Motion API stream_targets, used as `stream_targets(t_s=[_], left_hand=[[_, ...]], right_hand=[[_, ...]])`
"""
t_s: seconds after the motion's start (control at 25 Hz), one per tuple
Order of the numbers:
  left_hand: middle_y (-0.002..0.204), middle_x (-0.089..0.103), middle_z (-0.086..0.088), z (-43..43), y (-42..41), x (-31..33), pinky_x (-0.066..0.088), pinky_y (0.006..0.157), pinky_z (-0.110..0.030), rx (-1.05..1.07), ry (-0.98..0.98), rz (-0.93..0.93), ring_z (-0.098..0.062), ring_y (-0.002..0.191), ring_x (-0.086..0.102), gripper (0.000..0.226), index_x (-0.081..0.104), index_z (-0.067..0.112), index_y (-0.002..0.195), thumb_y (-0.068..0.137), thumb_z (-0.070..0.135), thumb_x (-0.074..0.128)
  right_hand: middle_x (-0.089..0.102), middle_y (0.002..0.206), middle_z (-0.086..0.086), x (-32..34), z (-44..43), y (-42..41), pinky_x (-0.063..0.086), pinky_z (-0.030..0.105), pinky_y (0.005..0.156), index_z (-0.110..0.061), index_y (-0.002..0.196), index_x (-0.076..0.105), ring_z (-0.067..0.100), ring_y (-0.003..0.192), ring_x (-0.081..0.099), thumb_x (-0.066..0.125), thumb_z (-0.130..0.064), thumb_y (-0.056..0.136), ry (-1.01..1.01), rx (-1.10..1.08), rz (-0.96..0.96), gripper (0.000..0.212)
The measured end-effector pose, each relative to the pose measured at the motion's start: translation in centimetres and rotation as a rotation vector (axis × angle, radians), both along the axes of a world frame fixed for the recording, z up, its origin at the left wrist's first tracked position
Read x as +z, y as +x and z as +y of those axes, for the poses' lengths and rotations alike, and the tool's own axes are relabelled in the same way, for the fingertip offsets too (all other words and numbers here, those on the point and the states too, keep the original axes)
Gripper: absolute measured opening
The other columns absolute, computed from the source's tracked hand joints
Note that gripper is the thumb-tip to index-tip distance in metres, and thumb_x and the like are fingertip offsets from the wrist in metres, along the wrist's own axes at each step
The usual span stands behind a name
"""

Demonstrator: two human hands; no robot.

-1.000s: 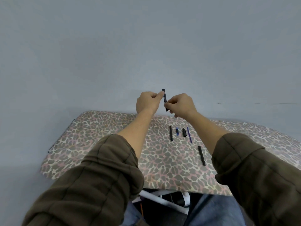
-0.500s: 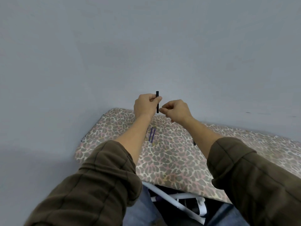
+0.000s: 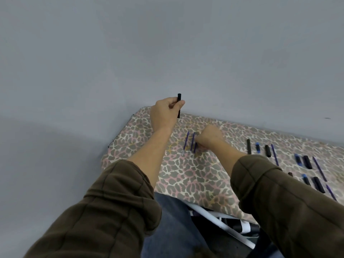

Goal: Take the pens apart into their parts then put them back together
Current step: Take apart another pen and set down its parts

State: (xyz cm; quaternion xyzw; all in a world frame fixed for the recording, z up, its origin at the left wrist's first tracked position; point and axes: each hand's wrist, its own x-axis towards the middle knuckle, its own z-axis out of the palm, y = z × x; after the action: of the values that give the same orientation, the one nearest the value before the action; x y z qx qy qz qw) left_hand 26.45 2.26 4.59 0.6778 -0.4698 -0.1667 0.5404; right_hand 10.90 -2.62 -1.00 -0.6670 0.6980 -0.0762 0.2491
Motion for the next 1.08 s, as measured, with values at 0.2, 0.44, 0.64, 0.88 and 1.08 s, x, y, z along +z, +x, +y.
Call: stream_targets(t_s=[0.2,0.44,0.64,0.88,1.08], left_hand=[[0.084,0.074,0.019,-1.2,0.3,-1.0,0.055,0.072,-0.019,-0.021,0.008,0.019,0.004,0.081,0.069,0.025,0.079,0.024,0.108,0.089,0.040,0.076],[0.082,0.073,0.020,-1.7,-0.8,-1.8,0.055,0.072,-0.020,-0.034,0.035,0.017,0.006,0.079,0.068,0.025,0.079,0.025,0.109,0.090,0.041,0.075],[0.086,0.076,0.016,-1.5,-2.7,-1.3,0.059,0.077,-0.028,-0.059,0.041,0.018,0.000,0.081,0.070,0.026,0.079,0.024,0.109,0.090,0.041,0.075],[0.083,0.075,0.019,-1.3,-6.8,0.0,0.061,0.076,-0.033,-0.116,0.017,-0.003,-0.002,0.078,0.071,0.022,0.081,0.025,0.104,0.089,0.040,0.077],[0.092,0.078,0.010,-1.3,-11.3,1.4,0.060,0.080,-0.033,-0.196,-0.007,-0.035,-0.004,0.078,0.069,0.021,0.079,0.026,0.110,0.091,0.034,0.074]], right_hand=[[0.075,0.075,0.009,-0.3,-1.2,1.0,0.065,0.037,0.065,-0.007,0.075,0.069,0.025,0.068,0.075,0.068,-0.024,0.092,0.091,-0.045,-0.013,0.024],[0.069,0.064,0.006,-0.4,-1.5,0.4,0.061,0.030,0.058,-0.010,0.067,0.065,0.022,0.058,0.069,0.067,-0.023,0.086,0.122,-0.029,-0.027,0.023],[0.070,0.069,0.010,1.9,-1.4,-2.1,0.058,0.034,0.057,-0.008,0.070,0.061,0.026,0.064,0.071,0.076,-0.033,0.088,0.038,-0.020,-0.100,0.035],[0.077,0.101,0.015,8.0,-2.0,-6.3,0.064,0.042,0.085,-0.005,0.126,0.067,0.026,0.080,0.078,0.073,-0.009,0.092,-0.185,-0.090,-0.450,0.035],[0.070,0.088,0.002,14.4,-1.4,-9.5,0.066,0.042,0.082,-0.011,0.102,0.071,0.023,0.079,0.077,0.060,-0.011,0.101,-0.487,-0.088,-0.797,0.011]])
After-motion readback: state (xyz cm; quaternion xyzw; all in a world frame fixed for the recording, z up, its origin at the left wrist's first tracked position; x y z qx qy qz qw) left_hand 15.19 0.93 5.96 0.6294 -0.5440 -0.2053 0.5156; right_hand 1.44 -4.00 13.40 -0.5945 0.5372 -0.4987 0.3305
